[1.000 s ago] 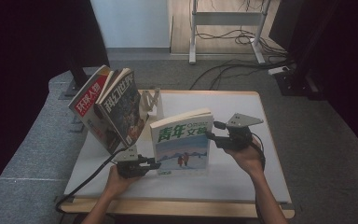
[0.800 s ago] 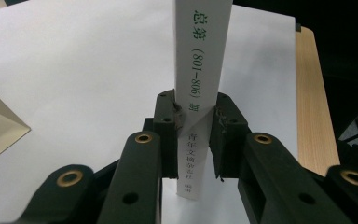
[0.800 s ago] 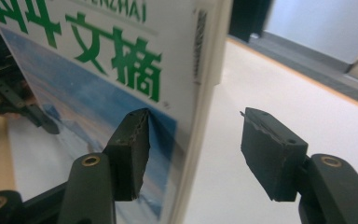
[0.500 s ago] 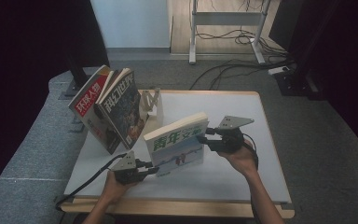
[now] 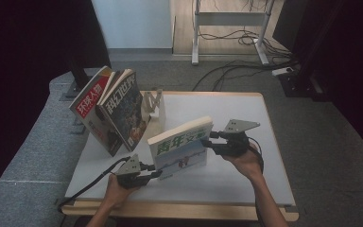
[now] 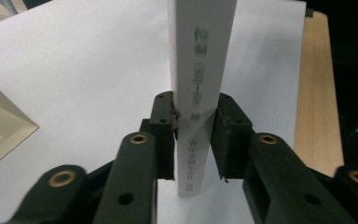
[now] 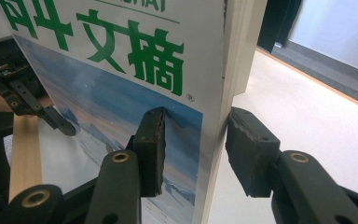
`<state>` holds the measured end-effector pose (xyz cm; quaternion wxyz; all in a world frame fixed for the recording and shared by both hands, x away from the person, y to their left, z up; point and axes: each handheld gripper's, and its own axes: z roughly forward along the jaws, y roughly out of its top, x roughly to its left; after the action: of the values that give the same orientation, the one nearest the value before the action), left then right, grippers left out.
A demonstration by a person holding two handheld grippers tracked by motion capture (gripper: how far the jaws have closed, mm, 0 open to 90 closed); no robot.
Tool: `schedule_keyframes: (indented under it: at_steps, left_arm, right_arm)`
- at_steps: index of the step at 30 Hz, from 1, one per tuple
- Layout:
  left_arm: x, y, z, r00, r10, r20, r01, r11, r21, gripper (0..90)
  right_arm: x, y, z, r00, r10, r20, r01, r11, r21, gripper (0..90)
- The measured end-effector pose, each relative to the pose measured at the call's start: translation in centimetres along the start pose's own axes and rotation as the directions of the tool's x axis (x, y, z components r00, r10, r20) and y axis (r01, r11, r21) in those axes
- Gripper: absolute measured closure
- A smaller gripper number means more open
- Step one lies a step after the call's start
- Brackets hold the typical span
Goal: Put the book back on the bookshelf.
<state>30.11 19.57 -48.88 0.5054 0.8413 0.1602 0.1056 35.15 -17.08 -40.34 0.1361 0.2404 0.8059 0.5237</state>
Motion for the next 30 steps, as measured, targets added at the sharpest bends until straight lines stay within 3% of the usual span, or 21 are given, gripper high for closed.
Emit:
schedule_keyframes:
  at_steps: [2,6,10,17,30]
  left_arm:
    - [-0.1,0.7,-0.1,1.0000,-0.004,0.005,0.004,0.9997,-0.022,67.4]
    - [-0.3,2.1,-0.1,0.9999,0.009,-0.010,-0.009,0.9999,0.004,64.9]
    - [-0.4,3.3,0.0,0.9999,0.005,-0.016,-0.005,1.0000,0.001,63.9]
    - [-0.1,6.1,-1.0,0.9998,-0.016,-0.009,0.015,0.9970,-0.075,61.8]
    - [0.3,11.9,-3.4,0.9996,0.001,-0.028,-0.004,0.9925,-0.122,58.6]
  right_arm:
    - [0.1,0.0,0.0,1.0000,-0.001,0.001,0.001,1.000,0.000,56.8]
    - [0.1,-0.1,0.0,1.0000,-0.002,0.001,0.002,1.000,-0.002,56.9]
    - [0.1,-0.1,0.0,1.0000,0.000,0.001,0.000,1.000,-0.006,56.9]
    - [0.1,-0.1,0.0,1.0000,0.000,0.001,0.000,1.000,-0.007,57.1]
    - [0.1,-0.1,0.2,1.0000,0.001,0.007,-0.001,1.000,-0.008,57.3]
